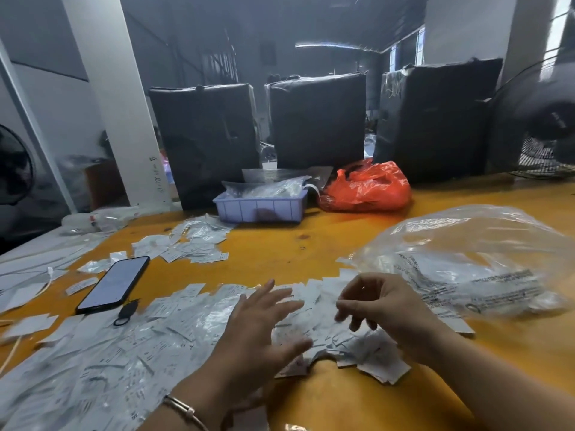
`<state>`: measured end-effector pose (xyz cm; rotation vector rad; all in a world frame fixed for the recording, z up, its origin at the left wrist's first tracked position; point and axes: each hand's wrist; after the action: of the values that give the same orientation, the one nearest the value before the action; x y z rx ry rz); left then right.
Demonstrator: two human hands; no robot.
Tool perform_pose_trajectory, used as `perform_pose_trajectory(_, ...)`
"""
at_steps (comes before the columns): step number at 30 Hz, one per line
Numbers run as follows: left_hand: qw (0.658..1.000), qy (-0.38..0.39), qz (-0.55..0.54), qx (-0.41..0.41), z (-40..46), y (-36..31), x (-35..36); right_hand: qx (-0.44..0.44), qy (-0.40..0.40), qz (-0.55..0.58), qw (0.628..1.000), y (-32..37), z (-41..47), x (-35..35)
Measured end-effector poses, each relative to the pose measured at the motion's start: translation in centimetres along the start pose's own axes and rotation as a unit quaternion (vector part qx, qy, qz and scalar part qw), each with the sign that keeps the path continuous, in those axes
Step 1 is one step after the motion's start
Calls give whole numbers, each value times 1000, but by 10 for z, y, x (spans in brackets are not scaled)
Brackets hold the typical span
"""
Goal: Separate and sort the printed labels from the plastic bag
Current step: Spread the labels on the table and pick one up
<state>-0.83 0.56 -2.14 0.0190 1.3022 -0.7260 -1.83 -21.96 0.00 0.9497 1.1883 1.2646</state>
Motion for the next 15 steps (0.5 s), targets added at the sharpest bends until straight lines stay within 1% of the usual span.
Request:
perform_pose_trajectory(5,998,-4,59,12,2,-2,-1,-12,-69,-27,997,-2,5,-12)
perform_pose_trajectory(10,997,-1,80,-20,0,-5,-4,-18,-81,-72,994,-9,7,-15)
perform_pose_trajectory(12,994,32,96,-39,0,-5,-10,4,-82,-90,993,-12,9,-15)
perform_pose_trajectory(15,990,98,65,-77,0,5,-23,54,-62,-103,991,-15,11,-14)
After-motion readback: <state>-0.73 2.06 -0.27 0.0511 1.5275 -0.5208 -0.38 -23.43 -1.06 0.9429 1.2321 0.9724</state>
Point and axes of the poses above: each hand's wrist, its own z-axis towards the middle knuckle, its own x-axis out of the palm, y = z × x, and after that the axes turned 4 degrees about z, right-handed
